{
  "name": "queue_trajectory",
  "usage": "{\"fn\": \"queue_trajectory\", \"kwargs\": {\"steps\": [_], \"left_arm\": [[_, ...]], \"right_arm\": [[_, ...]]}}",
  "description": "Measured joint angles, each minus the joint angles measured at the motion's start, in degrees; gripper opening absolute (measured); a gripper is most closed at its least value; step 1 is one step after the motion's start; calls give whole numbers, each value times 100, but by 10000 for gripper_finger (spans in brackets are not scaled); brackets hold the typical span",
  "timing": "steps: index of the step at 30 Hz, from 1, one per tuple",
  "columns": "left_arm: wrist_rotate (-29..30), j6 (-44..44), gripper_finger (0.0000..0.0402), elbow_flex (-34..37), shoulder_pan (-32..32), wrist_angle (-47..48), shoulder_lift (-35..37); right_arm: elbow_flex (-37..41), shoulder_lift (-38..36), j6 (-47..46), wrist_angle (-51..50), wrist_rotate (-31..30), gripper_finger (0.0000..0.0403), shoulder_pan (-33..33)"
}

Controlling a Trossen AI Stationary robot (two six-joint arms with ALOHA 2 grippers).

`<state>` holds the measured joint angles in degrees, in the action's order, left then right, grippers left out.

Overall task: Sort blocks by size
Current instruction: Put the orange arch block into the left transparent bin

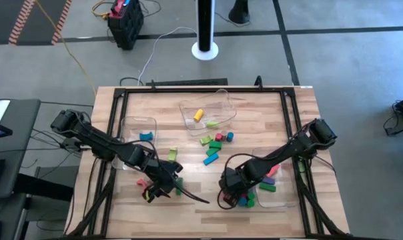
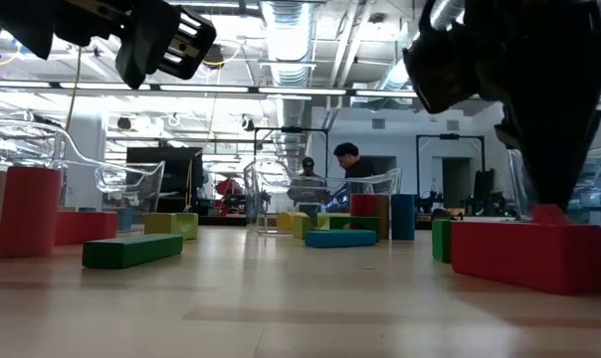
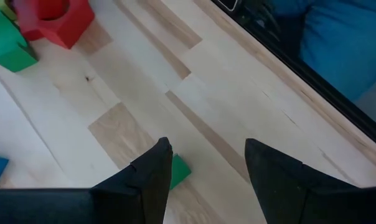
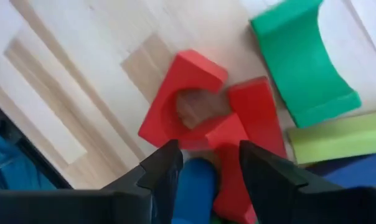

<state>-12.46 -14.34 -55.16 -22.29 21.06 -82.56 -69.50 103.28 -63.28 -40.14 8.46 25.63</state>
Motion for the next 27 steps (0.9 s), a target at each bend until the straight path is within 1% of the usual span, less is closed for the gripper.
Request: {"fn": "queue_trajectory", "kwargs": {"steps": [16,24,27], "left_arm": [[312,176,196,0,-227,-13,0],[315,168,196,0,-240,-91,0],[314,156,196,0,-240,-108,0]], "right_arm": [[-19,-4,42,29,-84,196,68],[-19,-7,-88,220,-85,228,154],[-19,24,-216,233,-93,232,164]]}}
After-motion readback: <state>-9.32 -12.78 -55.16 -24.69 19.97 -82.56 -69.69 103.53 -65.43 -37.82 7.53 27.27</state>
